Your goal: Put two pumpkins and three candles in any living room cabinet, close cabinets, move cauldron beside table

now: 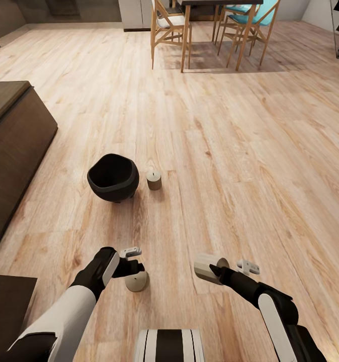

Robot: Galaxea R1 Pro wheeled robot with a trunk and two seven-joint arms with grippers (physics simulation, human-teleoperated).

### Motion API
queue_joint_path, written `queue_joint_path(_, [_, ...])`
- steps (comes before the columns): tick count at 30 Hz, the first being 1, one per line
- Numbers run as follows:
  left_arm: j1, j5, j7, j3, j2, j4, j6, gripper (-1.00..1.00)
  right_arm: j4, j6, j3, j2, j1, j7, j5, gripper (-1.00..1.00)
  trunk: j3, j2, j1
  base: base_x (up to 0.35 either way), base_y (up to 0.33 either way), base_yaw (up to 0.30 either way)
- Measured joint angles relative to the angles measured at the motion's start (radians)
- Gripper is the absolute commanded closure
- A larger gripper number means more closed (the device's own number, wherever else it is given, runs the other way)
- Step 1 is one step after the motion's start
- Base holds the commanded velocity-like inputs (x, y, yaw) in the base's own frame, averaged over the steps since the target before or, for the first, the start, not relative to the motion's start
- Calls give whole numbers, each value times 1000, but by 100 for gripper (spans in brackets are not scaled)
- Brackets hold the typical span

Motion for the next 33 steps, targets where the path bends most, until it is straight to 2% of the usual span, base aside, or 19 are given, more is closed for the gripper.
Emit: queue_joint_path(33, [-2, -1, -21, 0, -5, 1, 9, -100, 0, 0, 0, 0, 1, 0, -1, 100, 0, 0, 0, 0, 0, 0])
